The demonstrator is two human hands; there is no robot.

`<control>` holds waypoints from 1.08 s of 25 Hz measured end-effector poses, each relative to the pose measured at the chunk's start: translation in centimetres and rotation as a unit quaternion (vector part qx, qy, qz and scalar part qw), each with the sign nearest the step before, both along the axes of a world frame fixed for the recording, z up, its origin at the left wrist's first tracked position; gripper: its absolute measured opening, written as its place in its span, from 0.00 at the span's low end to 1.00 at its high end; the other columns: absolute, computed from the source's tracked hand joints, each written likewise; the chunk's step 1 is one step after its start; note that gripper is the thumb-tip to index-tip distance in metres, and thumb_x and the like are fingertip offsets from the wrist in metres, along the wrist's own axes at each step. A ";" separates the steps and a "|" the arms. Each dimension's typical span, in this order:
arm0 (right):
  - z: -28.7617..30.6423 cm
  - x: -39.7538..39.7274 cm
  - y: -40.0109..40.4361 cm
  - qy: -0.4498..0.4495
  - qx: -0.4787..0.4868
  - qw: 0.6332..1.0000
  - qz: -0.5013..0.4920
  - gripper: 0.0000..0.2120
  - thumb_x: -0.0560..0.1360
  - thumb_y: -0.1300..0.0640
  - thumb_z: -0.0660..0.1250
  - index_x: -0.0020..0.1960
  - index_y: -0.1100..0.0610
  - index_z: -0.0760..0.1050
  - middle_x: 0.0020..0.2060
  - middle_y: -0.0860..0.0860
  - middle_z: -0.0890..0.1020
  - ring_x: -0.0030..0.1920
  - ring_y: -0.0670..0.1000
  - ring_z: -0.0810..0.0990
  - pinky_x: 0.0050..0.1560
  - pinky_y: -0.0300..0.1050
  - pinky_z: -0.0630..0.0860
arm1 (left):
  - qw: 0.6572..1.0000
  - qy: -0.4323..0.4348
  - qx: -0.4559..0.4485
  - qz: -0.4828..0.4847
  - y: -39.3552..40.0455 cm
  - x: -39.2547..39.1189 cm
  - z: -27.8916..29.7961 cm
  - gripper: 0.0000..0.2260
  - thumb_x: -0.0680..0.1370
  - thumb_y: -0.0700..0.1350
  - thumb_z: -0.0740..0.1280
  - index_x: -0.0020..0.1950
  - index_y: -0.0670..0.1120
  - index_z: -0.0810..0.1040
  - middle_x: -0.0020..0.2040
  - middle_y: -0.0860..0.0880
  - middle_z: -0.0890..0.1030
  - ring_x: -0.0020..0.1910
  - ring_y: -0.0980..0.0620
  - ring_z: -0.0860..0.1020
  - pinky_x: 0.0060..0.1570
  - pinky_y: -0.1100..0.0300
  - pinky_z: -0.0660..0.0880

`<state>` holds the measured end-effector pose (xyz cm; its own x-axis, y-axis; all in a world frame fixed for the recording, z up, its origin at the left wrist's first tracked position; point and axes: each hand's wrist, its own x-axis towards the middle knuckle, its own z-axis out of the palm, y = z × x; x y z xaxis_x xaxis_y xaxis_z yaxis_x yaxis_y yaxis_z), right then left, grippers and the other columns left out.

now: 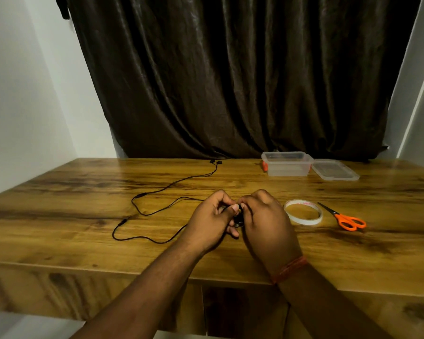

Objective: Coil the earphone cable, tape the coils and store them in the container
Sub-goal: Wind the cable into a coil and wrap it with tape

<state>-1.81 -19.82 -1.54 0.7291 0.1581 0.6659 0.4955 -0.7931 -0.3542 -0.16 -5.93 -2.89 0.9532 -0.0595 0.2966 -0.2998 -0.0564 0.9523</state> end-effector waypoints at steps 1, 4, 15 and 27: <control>0.0 -0.1 0.0 0.002 -0.012 1.000 -0.001 0.09 0.79 0.59 0.62 0.53 0.55 0.80 0.47 0.51 0.76 0.48 0.52 0.76 0.47 0.44 0.71 | 1.000 0.000 0.002 0.002 0.0 0.0 0.0 0.07 0.81 0.37 0.64 0.44 0.44 0.72 0.30 0.45 0.73 0.25 0.46 0.74 0.34 0.51 0.76; 0.1 -0.3 0.0 0.004 -0.024 1.000 0.002 0.09 0.79 0.58 0.62 0.54 0.55 0.80 0.47 0.51 0.75 0.49 0.51 0.76 0.47 0.41 0.69 | 1.000 -0.002 0.004 0.007 -0.1 -0.1 0.1 0.06 0.81 0.36 0.64 0.45 0.42 0.71 0.30 0.44 0.73 0.24 0.46 0.74 0.33 0.52 0.76; 0.0 -0.3 0.3 0.003 -0.054 0.998 0.024 0.10 0.79 0.57 0.62 0.56 0.54 0.79 0.48 0.50 0.74 0.49 0.50 0.74 0.49 0.41 0.69 | 0.999 0.026 -0.036 0.017 0.2 -0.3 0.6 0.04 0.81 0.34 0.63 0.47 0.40 0.72 0.41 0.36 0.75 0.30 0.50 0.74 0.30 0.59 0.77; 0.0 -0.6 0.2 -0.022 -0.079 0.996 0.037 0.14 0.76 0.50 0.64 0.60 0.51 0.75 0.54 0.47 0.73 0.54 0.49 0.72 0.53 0.46 0.74 | 0.988 0.051 -0.144 -0.037 1.0 -0.2 1.0 0.07 0.79 0.34 0.65 0.43 0.44 0.76 0.34 0.46 0.80 0.27 0.55 0.76 0.25 0.63 0.73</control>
<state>-2.41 -19.59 -1.56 0.6822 0.3161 0.6593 0.5673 -0.7978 -0.2045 -0.36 -4.93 -1.92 0.9750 -0.0573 0.2146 -0.1953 0.2388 0.9512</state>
